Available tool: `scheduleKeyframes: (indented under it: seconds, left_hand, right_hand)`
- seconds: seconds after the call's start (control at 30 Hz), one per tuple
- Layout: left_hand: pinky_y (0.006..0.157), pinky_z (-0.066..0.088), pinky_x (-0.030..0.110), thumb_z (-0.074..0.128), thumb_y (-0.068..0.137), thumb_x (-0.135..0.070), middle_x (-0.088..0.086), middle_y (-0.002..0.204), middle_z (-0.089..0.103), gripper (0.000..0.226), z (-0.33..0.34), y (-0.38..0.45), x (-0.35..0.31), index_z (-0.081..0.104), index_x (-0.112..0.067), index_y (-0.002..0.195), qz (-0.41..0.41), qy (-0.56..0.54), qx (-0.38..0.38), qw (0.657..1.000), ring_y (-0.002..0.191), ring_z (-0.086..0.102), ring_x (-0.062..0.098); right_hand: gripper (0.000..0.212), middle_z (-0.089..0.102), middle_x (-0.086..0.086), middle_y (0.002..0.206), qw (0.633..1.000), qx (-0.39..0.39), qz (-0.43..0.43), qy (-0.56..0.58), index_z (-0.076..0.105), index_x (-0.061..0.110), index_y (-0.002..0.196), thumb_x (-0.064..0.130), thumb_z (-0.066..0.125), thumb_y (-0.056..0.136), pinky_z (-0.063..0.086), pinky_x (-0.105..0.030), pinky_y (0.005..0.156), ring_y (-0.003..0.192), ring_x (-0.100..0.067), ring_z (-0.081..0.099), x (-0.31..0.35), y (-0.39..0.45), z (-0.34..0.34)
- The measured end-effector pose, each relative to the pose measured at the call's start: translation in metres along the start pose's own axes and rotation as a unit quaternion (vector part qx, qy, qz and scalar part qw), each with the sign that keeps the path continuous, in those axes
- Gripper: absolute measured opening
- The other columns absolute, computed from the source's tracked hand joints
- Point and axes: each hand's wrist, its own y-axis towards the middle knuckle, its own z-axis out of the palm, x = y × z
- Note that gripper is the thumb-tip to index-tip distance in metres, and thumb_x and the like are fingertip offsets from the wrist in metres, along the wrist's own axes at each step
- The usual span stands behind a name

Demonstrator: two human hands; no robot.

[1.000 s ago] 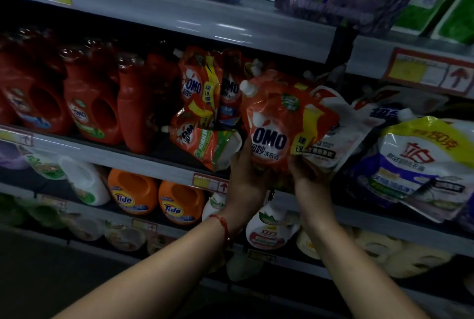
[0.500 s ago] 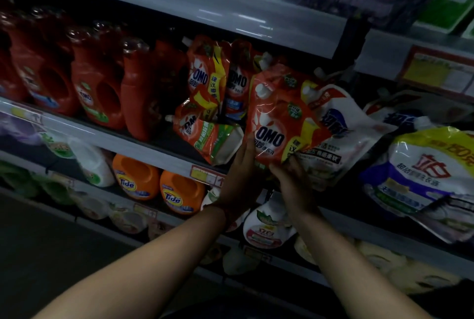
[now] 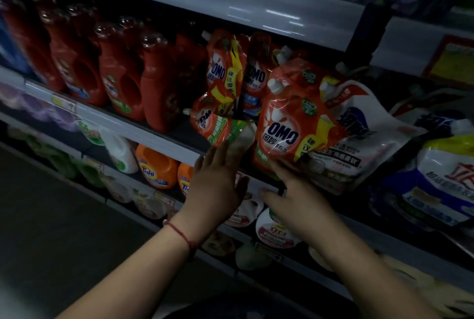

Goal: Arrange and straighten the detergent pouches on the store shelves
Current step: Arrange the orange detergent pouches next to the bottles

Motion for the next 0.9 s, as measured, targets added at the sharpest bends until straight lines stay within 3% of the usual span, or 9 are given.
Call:
scheduleKeyframes:
  seconds: [0.03,0.1,0.17,0.57,0.8,0.9]
  left_hand:
    - [0.121,0.015,0.046,0.053,0.097,-0.047,0.008,0.166,0.015,0.073,-0.004,-0.001,0.001,0.018,-0.029,0.158,-0.008,0.012,-0.001,1.000,0.151,0.015,0.031]
    - [0.121,0.015,0.046,0.051,0.097,-0.050,0.008,0.166,0.012,0.074,-0.010,-0.004,0.003,0.014,-0.030,0.159,-0.020,0.038,0.001,0.999,0.151,0.013,0.031]
    - [0.120,0.018,0.047,0.050,0.097,-0.051,0.009,0.166,0.011,0.076,-0.018,-0.006,0.005,0.012,-0.030,0.159,-0.032,0.054,0.002,0.998,0.151,0.013,0.032]
    - [0.116,0.030,0.051,0.056,0.094,-0.046,0.016,0.163,0.018,0.073,-0.050,-0.028,0.040,0.024,-0.027,0.157,-0.127,0.071,-0.010,0.989,0.146,0.026,0.038]
    - [0.117,0.026,0.049,0.053,0.095,-0.048,0.013,0.165,0.014,0.073,-0.053,-0.021,0.063,0.020,-0.030,0.158,-0.131,0.070,0.000,0.989,0.148,0.022,0.035]
    - [0.120,0.022,0.051,0.053,0.095,-0.048,0.011,0.166,0.011,0.075,-0.053,-0.014,0.073,0.016,-0.033,0.158,-0.131,0.069,0.013,0.989,0.150,0.016,0.034]
  right_hand:
    - [0.073,0.033,0.014,0.152,1.000,0.005,-0.011,-0.028,0.015,0.045,0.152,0.045,0.056,0.092,0.035,-0.037,0.111,0.133,-0.016,0.038,0.001,0.003,0.000]
    - [0.074,0.009,0.015,0.162,0.995,0.008,-0.042,-0.088,0.014,0.037,0.155,0.047,0.054,0.094,0.022,-0.040,0.120,0.149,-0.012,0.011,0.005,0.009,0.000]
    - [0.074,-0.002,0.016,0.163,0.988,0.014,-0.061,-0.139,0.011,0.031,0.157,0.046,0.052,0.096,0.013,-0.038,0.122,0.150,-0.009,-0.002,0.009,0.014,-0.001]
    - [0.071,0.003,0.003,0.164,0.957,0.042,-0.127,-0.258,0.011,0.022,0.157,0.041,0.048,0.099,0.004,-0.038,0.122,0.150,-0.019,-0.006,0.049,0.054,0.004]
    - [0.080,-0.004,-0.003,0.165,0.923,0.039,-0.115,-0.365,0.005,0.021,0.157,0.047,0.050,0.096,-0.004,-0.046,0.121,0.150,-0.027,-0.011,0.070,0.105,0.031]
    - [0.082,-0.004,-0.003,0.165,0.919,-0.001,-0.114,-0.378,0.008,0.024,0.156,0.046,0.054,0.092,0.001,-0.053,0.120,0.150,-0.028,-0.009,0.076,0.125,0.045]
